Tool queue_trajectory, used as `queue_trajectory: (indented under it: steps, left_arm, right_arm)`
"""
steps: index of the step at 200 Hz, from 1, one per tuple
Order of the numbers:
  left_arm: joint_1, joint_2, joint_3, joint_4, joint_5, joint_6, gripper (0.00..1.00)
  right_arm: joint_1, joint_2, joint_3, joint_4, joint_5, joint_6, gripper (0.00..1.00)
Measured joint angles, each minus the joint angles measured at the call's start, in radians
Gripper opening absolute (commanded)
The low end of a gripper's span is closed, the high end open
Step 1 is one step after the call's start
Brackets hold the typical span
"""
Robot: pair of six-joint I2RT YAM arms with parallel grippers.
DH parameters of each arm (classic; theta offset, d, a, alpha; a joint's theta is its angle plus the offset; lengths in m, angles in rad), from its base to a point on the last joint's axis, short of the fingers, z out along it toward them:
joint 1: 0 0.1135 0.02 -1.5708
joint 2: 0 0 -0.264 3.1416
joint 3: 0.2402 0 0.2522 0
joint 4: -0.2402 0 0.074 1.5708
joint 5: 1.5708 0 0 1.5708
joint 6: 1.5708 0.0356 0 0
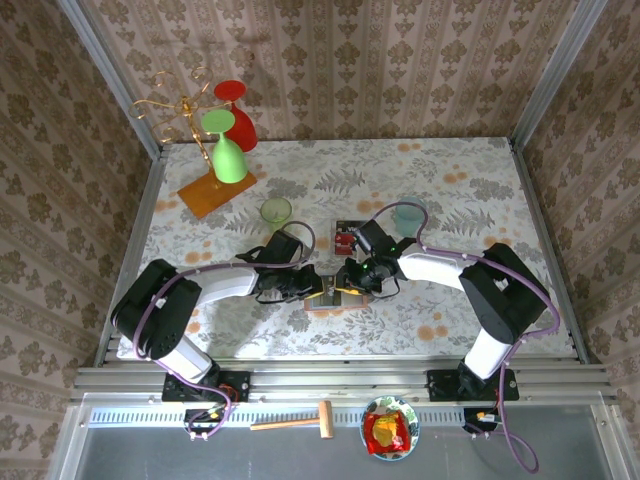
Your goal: Take the credit cards out of the card holder
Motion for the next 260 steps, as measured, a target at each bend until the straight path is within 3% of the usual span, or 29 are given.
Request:
queue_trajectory:
  steps: [260]
  left_arm:
    - [0.0, 0.0, -0.016, -0.016, -0.02, 0.004, 0.09]
  right_arm:
    - [-0.019, 0.036, -0.078, 0.166, -0.084, 0.052, 0.21]
